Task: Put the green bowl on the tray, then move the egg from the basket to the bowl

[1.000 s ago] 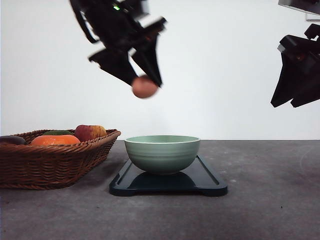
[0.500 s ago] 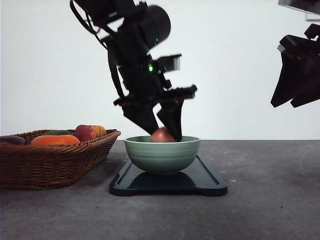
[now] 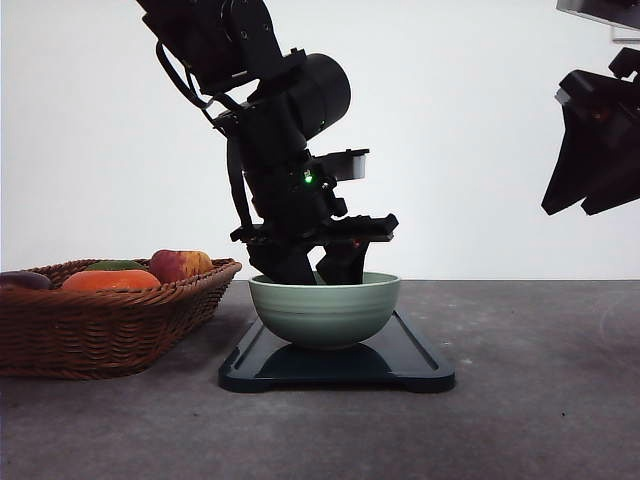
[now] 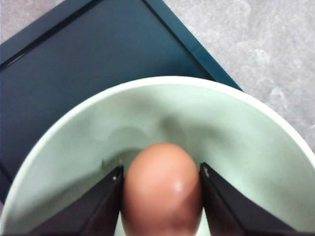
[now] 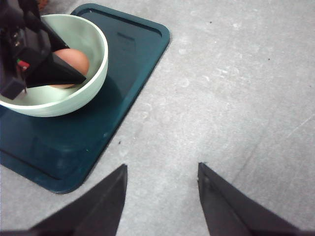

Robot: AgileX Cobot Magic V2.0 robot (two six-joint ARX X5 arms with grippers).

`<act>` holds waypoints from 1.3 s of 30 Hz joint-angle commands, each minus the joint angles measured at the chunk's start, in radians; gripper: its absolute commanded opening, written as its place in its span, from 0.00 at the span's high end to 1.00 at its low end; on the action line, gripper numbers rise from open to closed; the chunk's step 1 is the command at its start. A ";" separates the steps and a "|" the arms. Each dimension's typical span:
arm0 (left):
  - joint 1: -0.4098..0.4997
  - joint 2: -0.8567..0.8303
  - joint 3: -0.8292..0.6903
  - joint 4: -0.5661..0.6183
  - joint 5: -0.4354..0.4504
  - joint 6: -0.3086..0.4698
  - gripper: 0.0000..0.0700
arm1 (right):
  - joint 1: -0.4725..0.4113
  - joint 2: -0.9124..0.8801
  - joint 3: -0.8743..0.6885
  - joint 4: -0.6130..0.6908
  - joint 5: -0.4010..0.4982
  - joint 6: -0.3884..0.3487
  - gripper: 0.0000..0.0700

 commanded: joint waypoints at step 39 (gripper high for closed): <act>0.067 -0.514 -0.204 -0.192 0.047 -0.104 0.51 | 0.003 0.008 0.004 0.008 0.000 -0.010 0.60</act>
